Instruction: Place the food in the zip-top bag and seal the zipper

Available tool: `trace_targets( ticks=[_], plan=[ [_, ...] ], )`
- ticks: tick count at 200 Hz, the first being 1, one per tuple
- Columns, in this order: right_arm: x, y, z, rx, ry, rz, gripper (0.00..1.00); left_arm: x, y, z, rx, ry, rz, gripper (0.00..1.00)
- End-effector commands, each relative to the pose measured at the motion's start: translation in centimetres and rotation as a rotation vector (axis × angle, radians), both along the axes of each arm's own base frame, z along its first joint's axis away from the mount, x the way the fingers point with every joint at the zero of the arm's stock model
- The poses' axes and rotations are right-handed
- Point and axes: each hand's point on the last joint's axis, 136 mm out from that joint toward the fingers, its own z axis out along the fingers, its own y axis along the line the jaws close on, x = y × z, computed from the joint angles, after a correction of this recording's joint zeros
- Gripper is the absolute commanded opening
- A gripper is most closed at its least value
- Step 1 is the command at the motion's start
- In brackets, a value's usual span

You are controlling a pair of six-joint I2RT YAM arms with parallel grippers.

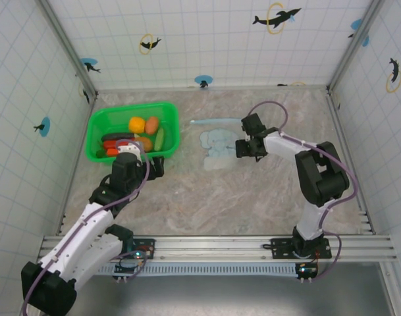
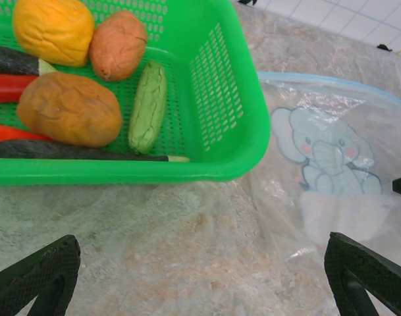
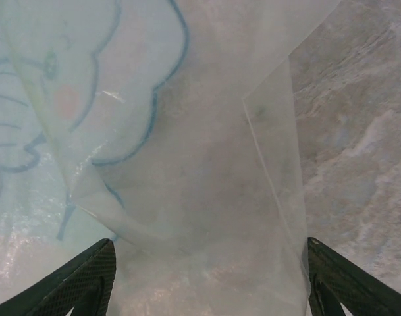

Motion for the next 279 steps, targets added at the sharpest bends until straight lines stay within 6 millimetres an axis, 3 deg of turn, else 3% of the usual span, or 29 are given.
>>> trace_targets(
  ticks=[1, 26, 60, 75, 96, 121, 148, 172, 185, 207, 229, 250, 279],
  plan=[
    [-2.7, 0.8, 0.4, 0.073, 0.013, -0.024, 0.75, -0.2, -0.6, -0.4, -0.004, 0.017, -0.034, 0.97],
    [-6.3, 2.5, 1.7, 0.156, 0.028, -0.082, 0.74, -0.1, -0.3, -0.5, 0.002, 0.024, -0.014, 0.97],
    [-11.8, 8.2, 4.3, 0.37, 0.035, 0.042, 0.82, 0.0, -0.2, -0.3, 0.009, 0.024, -0.008, 0.97],
    [-12.2, 7.7, 5.9, 0.346, -0.041, 0.034, 0.9, 0.0, 0.1, 0.1, 0.012, 0.028, 0.008, 0.97],
    [-11.5, 6.3, 8.4, 0.383, -0.21, 0.051, 1.0, -0.2, -0.2, 0.1, 0.0, 0.049, -0.006, 0.97],
    [-9.5, 5.3, 9.4, 0.443, -0.224, 0.096, 1.0, -0.8, -0.3, -1.4, 0.018, 0.102, -0.025, 0.97],
    [-4.6, 3.6, 10.4, 0.307, -0.301, 0.056, 1.0, -1.4, -0.3, -1.9, 0.024, 0.126, -0.037, 0.97],
    [-1.1, 4.2, 12.3, 0.238, -0.384, 0.112, 0.98, -1.7, -0.3, -2.3, 0.027, 0.133, -0.046, 0.97],
    [-0.2, 5.4, 11.5, 0.243, -0.351, 0.214, 0.92, -1.7, -0.2, -2.5, 0.032, 0.136, -0.045, 0.97],
    [1.2, 6.4, 8.1, 0.254, -0.165, 0.275, 0.8, -1.6, -0.2, -2.4, 0.034, 0.127, -0.041, 0.97],
    [1.5, 6.4, 5.8, 0.393, -0.057, 0.261, 0.78, -1.6, -0.4, -2.6, 0.024, 0.133, -0.047, 0.97],
    [1.0, 6.2, 4.8, 0.488, -0.001, 0.254, 0.73, -1.6, -0.5, -2.6, 0.018, 0.132, -0.051, 0.97],
    [-1.3, 7.0, 4.5, 0.645, 0.066, 0.272, 0.62, -1.6, -0.6, -2.5, 0.013, 0.127, -0.059, 0.97]
  ],
)
